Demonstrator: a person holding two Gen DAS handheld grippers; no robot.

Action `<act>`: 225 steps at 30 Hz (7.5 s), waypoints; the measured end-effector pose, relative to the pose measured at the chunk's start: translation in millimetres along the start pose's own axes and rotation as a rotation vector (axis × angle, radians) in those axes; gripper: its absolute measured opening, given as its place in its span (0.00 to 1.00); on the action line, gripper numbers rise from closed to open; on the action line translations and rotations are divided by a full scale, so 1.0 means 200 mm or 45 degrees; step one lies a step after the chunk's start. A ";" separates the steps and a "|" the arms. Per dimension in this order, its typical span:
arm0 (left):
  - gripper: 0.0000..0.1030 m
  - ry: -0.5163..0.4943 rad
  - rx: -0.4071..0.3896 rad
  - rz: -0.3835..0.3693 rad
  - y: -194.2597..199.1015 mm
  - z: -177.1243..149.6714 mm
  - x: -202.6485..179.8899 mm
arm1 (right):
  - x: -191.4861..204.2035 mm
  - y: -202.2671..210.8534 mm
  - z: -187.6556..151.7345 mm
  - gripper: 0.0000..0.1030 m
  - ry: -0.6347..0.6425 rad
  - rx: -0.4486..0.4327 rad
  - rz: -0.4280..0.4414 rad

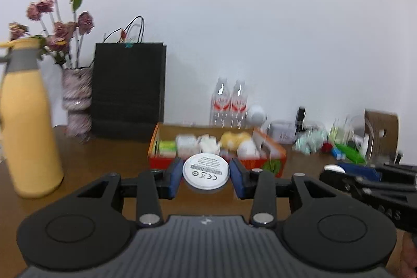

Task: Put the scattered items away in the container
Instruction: 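Lift the round container and white lid toward the box with both tools, then lower the round container and white lid into the box and open both tools, then withdraw both tools from the box back over the table, then grasp the small clear packet with the left tool while the right tool grasps a dark wrapper, then lift the clear packet and dark wrapper toward the box with both tools, then lower the clear packet and dark wrapper into the box and open both tools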

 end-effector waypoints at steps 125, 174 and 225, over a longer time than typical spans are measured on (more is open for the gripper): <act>0.56 -0.070 0.517 -0.112 -0.87 -0.41 0.04 | -0.41 -0.44 -0.24 1.00 -0.314 0.544 -0.218; 0.15 0.120 0.373 0.023 -0.49 -0.56 0.30 | 0.06 -0.63 -0.41 0.25 0.112 0.495 -0.054; 0.49 0.203 0.654 -0.171 -1.66 -0.02 0.75 | -0.11 -2.15 0.29 0.32 0.023 0.745 -0.056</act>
Point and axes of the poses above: each gripper's, at about its wrist camera, not at the fingertips, and y roughly against the way its jaws point, x to its left, z to its top, the point moved 3 cm from there along -y, roughly the way its jaws point, and after that the axes turned 15 degrees about -z, right-handed, at the moved point
